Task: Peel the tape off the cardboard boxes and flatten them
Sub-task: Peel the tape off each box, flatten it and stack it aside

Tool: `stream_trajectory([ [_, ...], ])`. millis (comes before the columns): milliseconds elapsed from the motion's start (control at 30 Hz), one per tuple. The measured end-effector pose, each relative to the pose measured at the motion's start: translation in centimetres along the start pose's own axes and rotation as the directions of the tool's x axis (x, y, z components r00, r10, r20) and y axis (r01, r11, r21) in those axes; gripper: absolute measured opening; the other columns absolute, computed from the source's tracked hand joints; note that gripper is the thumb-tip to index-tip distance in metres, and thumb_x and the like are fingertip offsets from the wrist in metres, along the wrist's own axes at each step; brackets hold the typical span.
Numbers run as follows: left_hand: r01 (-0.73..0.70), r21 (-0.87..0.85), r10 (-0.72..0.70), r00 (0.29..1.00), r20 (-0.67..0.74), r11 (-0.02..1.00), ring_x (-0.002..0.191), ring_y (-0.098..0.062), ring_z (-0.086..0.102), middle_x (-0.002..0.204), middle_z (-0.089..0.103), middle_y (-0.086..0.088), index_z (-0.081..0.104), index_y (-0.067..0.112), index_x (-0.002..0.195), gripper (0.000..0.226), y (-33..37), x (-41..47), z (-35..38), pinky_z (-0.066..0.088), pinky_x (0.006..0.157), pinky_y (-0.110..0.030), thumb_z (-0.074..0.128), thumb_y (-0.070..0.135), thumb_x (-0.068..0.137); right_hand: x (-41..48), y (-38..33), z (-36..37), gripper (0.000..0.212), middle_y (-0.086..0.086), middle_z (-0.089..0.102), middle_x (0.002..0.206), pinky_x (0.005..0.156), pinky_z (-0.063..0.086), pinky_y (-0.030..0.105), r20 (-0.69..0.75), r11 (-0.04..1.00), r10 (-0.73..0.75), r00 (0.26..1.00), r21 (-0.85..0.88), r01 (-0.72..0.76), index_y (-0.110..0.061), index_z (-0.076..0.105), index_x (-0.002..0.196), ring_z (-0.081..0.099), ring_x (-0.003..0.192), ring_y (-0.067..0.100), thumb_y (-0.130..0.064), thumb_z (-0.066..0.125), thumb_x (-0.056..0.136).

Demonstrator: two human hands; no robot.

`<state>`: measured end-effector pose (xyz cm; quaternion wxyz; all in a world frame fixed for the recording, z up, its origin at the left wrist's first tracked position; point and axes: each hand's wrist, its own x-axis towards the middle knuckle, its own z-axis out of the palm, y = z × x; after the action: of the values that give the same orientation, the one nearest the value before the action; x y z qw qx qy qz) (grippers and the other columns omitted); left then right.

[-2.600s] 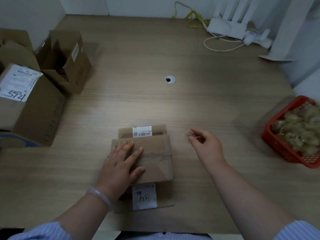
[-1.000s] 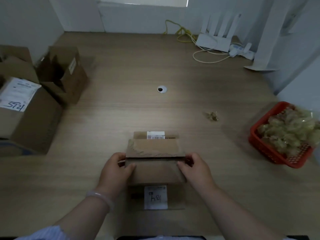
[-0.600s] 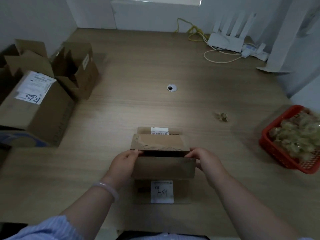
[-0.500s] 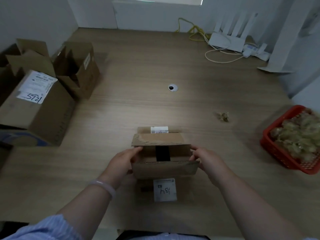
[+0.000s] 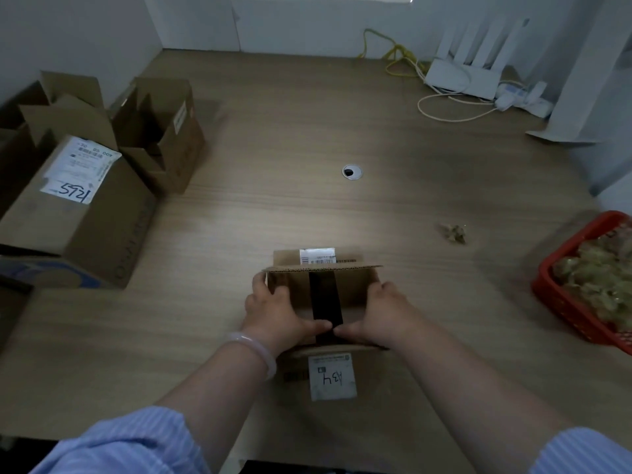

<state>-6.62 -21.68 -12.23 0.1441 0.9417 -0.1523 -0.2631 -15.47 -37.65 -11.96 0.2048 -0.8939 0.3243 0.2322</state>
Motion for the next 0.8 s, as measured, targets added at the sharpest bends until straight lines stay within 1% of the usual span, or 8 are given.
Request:
stream_trajectory([
  [67,-0.008,0.036,0.008,1.0,0.007,0.999,0.133,-0.03,0.029,0.148,-0.002,-0.001,0.034,0.019,0.14,0.107,-0.4,0.1,0.9,0.033,0.111,-0.036,0.073,0.071,0.055,-0.5,-0.6,0.9,0.104,0.01,0.033,0.133,0.1,0.041,0.038,-0.045,0.996,-0.008,0.999,-0.086,0.004,-0.01,0.027,0.14,0.038,0.124,0.029,-0.068,0.068,0.064],
  [167,-0.027,-0.018,0.028,0.999,0.025,0.999,0.13,-0.032,0.037,0.15,0.001,-0.002,0.027,0.019,0.144,0.106,-1.0,-0.2,1.7,0.035,0.108,-0.034,0.073,0.063,0.059,-0.7,-0.5,1.8,0.098,0.011,0.03,0.134,0.102,0.038,0.036,-0.082,1.0,-0.013,0.997,-0.009,0.013,-0.007,0.026,0.141,0.036,0.123,0.03,-0.058,0.066,0.068],
  [300,-0.061,-0.302,0.09,0.992,0.083,0.951,0.141,-0.026,0.02,0.157,-0.001,0.004,-0.012,0.035,0.149,0.118,-2.3,-0.2,1.0,0.028,0.114,-0.039,0.073,0.041,0.068,-1.0,0.5,0.9,0.106,0.006,0.032,0.142,0.106,0.035,0.035,-0.086,0.953,-0.004,0.996,0.302,0.03,-0.025,0.003,0.15,0.036,0.13,0.027,-0.051,0.064,0.068],
  [367,-0.037,-0.542,0.129,0.983,0.133,0.839,0.14,-0.025,0.024,0.157,0.009,0.004,-0.015,0.045,0.146,0.111,-2.8,-0.6,-0.3,0.031,0.112,-0.042,0.068,0.029,0.073,-1.4,1.3,0.3,0.097,0.002,0.033,0.147,0.107,0.034,0.035,-0.083,0.892,-0.017,0.996,0.448,0.053,-0.033,0.003,0.15,0.037,0.132,0.024,-0.043,0.062,0.074],
  [467,0.012,-0.796,0.157,0.978,0.134,0.605,0.111,-0.019,0.052,0.135,0.044,0.003,0.004,0.049,0.146,0.086,-3.0,-1.3,-2.7,0.051,0.087,-0.032,0.051,0.007,0.088,-2.0,1.9,-1.1,0.072,-0.002,0.043,0.142,0.094,0.045,0.031,-0.096,0.675,-0.04,0.995,0.731,0.098,-0.034,0.016,0.148,0.049,0.116,0.017,-0.02,0.052,0.087],
  [567,-0.037,-0.821,0.138,0.989,0.051,0.57,0.091,-0.019,0.059,0.107,0.061,-0.004,0.041,0.035,0.136,0.066,-3.1,-1.8,-4.9,0.053,0.062,-0.023,0.038,-0.011,0.088,-2.3,2.6,-2.8,0.054,0.002,0.053,0.124,0.073,0.043,0.025,-0.174,0.552,0.036,0.984,0.824,0.126,-0.028,0.035,0.141,0.052,0.099,0.014,-0.005,0.042,0.092],
  [667,-0.081,-0.814,0.134,0.991,-0.004,0.575,0.089,-0.019,0.06,0.105,0.063,-0.009,0.054,0.025,0.123,0.056,-3.4,-2.2,-6.1,0.052,0.06,-0.019,0.037,-0.013,0.085,-2.3,3.2,-4.0,0.051,0.005,0.061,0.115,0.075,0.043,0.029,-0.248,0.455,0.059,0.967,0.869,0.195,-0.03,0.047,0.128,0.055,0.101,0.019,-0.003,0.043,0.084],
  [800,-0.188,-0.817,0.226,0.971,-0.073,0.545,0.086,-0.008,0.066,0.092,0.07,-0.002,0.063,0.019,0.109,0.044,-4.0,-2.7,-7.2,0.053,0.067,-0.015,0.045,-0.014,0.087,-2.0,3.6,-4.4,0.059,0.007,0.06,0.1,0.062,0.043,0.027,-0.266,0.31,0.112,0.957,0.925,0.221,-0.024,0.05,0.123,0.056,0.091,0.022,0.007,0.046,0.073],
])
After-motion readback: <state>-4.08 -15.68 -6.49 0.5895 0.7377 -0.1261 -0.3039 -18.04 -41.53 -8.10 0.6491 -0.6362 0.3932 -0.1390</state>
